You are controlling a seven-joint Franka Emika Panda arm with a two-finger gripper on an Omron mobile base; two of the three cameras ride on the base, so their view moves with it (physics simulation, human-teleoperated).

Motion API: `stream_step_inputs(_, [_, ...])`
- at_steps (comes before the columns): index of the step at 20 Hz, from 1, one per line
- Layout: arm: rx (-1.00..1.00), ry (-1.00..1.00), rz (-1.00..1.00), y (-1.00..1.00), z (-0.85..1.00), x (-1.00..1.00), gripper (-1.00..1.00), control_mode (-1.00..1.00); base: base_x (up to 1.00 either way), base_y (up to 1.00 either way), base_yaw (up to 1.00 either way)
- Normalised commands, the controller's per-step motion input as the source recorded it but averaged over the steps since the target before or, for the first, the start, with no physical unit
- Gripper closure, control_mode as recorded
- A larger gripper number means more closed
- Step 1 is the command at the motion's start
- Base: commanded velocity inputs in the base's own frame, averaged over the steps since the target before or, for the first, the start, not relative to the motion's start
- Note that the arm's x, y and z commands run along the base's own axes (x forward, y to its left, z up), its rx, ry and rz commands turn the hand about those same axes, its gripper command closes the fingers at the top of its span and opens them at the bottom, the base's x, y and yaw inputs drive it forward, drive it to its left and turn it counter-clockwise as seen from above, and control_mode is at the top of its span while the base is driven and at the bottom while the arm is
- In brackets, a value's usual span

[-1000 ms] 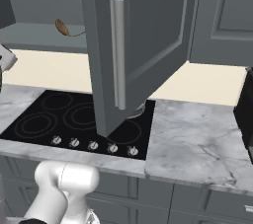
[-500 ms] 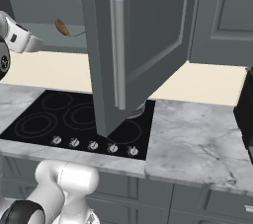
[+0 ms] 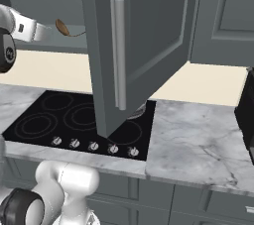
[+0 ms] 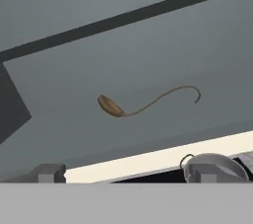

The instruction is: Open the cabinet and move the ladle to the pot. Then close the cabinet.

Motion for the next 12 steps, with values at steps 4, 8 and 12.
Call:
stream_step_inputs(4, [-0.03, 0.00, 0.00, -0.39, -0.12, 0.33, -1.00, -1.00, 0.00, 0.00, 0.00])
stream_step_inputs(8, [0.00, 0.00, 0.00, -0.40, -0.06, 0.29, -1.00, -1.00, 0.00, 0.00, 0.00])
stream_step_inputs(12, [-0.01, 0.02, 0.00, -0.35, 0.00, 0.18, -1.00, -1.00, 0.00, 0.00, 0.00])
